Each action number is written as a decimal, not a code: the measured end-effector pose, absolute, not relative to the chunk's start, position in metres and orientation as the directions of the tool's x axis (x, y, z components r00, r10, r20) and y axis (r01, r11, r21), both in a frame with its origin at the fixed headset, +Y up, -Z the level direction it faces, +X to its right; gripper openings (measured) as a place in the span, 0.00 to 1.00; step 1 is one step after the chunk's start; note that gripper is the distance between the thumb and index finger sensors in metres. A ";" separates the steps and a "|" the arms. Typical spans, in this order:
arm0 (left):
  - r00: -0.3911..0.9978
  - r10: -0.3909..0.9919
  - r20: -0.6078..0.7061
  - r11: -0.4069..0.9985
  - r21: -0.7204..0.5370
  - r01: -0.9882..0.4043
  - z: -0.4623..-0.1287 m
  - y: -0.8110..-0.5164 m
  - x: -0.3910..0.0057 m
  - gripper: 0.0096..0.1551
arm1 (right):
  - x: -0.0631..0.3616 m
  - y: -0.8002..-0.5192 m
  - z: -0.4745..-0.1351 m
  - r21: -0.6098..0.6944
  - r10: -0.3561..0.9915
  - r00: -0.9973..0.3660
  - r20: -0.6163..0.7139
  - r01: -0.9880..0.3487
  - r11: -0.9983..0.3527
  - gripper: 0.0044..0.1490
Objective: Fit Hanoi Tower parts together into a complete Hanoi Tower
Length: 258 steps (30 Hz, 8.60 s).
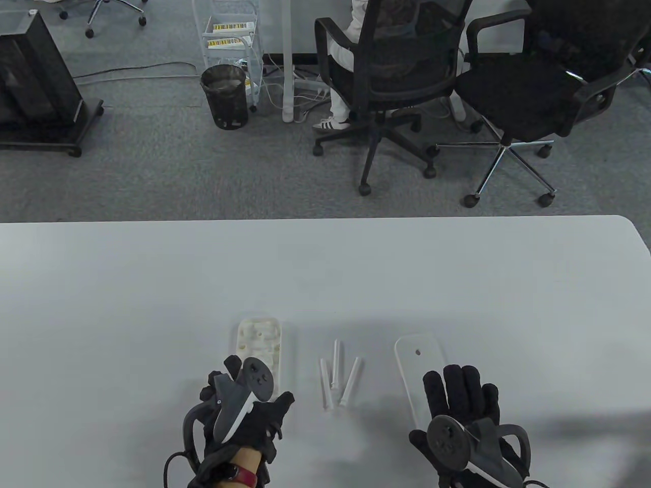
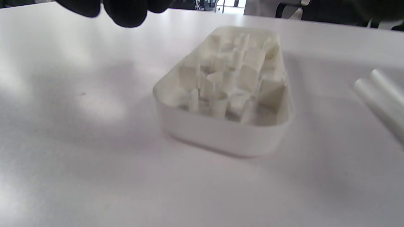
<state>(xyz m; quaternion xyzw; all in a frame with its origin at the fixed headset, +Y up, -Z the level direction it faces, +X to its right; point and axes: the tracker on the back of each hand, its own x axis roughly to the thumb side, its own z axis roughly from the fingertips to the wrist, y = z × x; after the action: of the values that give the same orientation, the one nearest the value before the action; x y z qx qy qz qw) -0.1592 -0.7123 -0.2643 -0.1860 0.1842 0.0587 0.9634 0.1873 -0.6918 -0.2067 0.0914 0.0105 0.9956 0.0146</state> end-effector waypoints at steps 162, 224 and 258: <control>0.039 0.942 0.335 0.208 -0.488 -0.848 -0.306 -0.705 -0.233 0.79 | 0.200 -0.676 -0.316 0.273 0.137 -0.984 -0.116 -0.165 -0.948 0.73; 0.008 0.934 0.356 0.198 -0.501 -0.842 -0.292 -0.683 -0.211 0.83 | 0.043 -0.571 -0.288 0.241 0.164 -0.654 0.739 0.029 -0.970 0.60; -0.069 0.930 0.361 0.117 -0.471 -0.874 -0.287 -0.679 -0.205 0.63 | 0.056 -0.583 -0.301 0.285 0.185 -0.727 0.661 0.015 -0.959 0.66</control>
<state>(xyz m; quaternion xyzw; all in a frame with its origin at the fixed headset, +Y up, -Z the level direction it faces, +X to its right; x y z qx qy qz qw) -0.2047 -0.6792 -0.2873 -0.0451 -0.3088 0.6628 0.6807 0.0555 -0.5832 -0.3009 0.3665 0.1364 0.9192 0.0463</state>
